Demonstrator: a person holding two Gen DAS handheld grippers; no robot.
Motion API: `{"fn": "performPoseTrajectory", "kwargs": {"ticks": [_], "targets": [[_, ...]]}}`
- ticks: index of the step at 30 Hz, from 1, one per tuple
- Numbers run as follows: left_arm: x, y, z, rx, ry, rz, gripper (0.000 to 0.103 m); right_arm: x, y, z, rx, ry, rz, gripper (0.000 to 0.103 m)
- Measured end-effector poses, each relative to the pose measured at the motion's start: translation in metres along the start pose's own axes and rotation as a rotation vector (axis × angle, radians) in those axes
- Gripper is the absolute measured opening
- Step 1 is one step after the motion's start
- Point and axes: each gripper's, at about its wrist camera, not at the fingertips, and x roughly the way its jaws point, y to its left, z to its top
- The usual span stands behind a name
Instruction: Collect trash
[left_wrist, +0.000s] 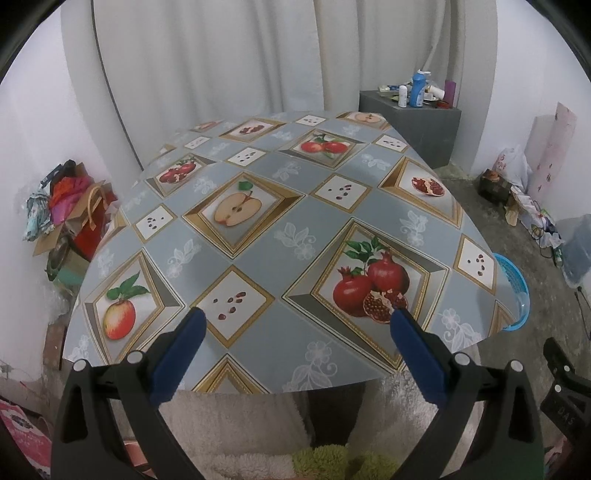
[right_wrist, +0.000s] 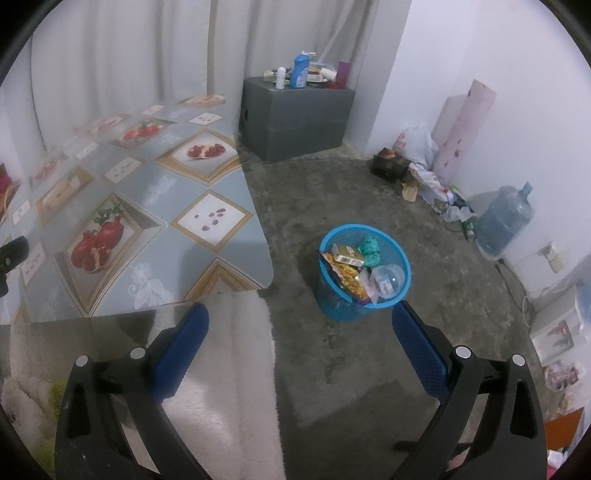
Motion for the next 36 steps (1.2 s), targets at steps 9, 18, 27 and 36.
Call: {"fn": "performPoseTrajectory", "kwargs": {"ticks": [9,18,27,36], "targets": [[-0.0005,0.0013,-0.0011,0.005,0.006,0.000,0.098,-0.0052,0.0000,0.0013,-0.006,-0.010,-0.005,0.095],[-0.0008,0.0030,-0.0010,0.006,0.007,-0.001,0.098,-0.0090,0.0040,0.0045,-0.015,-0.018,-0.012,0.095],[-0.0012,0.0028,-0.0019,0.007,0.007,-0.001,0.098,-0.0092,0.0035,0.0047,-0.013,-0.016,-0.011,0.095],[-0.0022,0.0004,-0.0023,0.016,0.006,-0.020,0.098,-0.0090,0.0034,0.0048,-0.018,-0.017,-0.012,0.095]]}}
